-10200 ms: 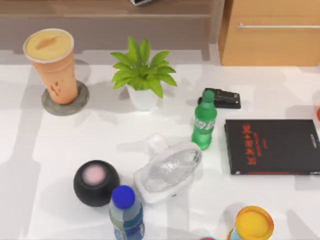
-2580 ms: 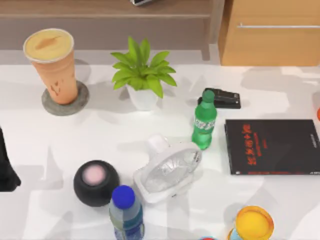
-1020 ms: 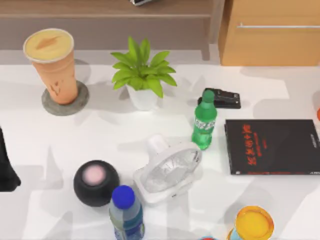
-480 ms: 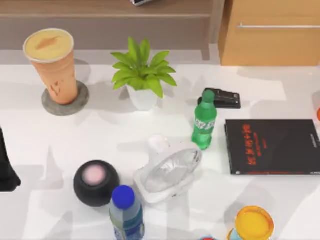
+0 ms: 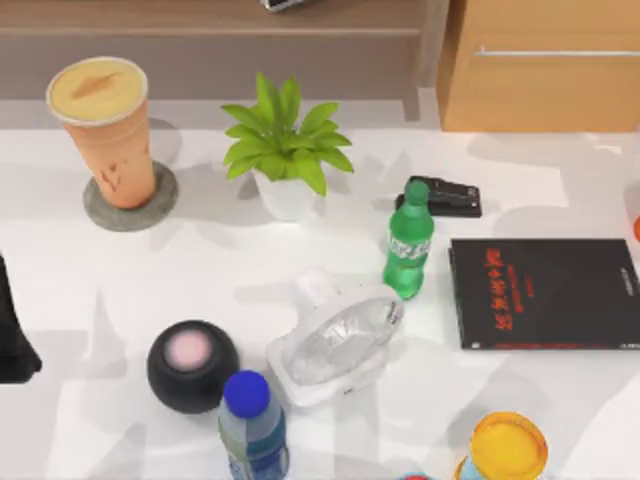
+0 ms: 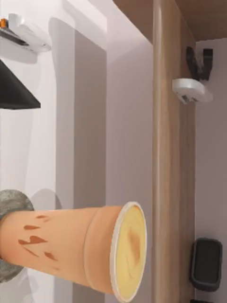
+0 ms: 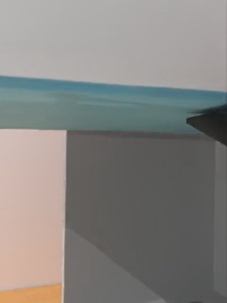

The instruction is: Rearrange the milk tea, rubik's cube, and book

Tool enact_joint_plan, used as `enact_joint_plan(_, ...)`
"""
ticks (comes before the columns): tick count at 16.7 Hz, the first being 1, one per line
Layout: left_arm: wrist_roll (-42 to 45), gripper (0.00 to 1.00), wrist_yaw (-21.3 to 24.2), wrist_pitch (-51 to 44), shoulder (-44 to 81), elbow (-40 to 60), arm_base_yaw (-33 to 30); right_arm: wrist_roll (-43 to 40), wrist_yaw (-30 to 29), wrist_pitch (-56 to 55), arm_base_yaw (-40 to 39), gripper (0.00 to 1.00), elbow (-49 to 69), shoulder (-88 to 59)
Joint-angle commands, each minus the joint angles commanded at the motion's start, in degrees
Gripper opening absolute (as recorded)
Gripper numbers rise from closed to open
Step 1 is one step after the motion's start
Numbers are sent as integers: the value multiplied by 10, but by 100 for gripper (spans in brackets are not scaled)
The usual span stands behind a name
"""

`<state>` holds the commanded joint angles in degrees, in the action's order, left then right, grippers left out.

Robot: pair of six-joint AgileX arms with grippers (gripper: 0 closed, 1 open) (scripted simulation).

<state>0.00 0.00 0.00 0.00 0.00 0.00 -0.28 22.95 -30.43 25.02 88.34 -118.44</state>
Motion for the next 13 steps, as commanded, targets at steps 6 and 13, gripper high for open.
enact_joint_plan(6, 0, 100, 0, 0, 0, 0, 0, 81, -78, -17, -52, 0, -4, 129)
enact_joint_plan(13, 0, 100, 0, 0, 0, 0, 0, 313, -235, -57, -220, 0, -54, 322)
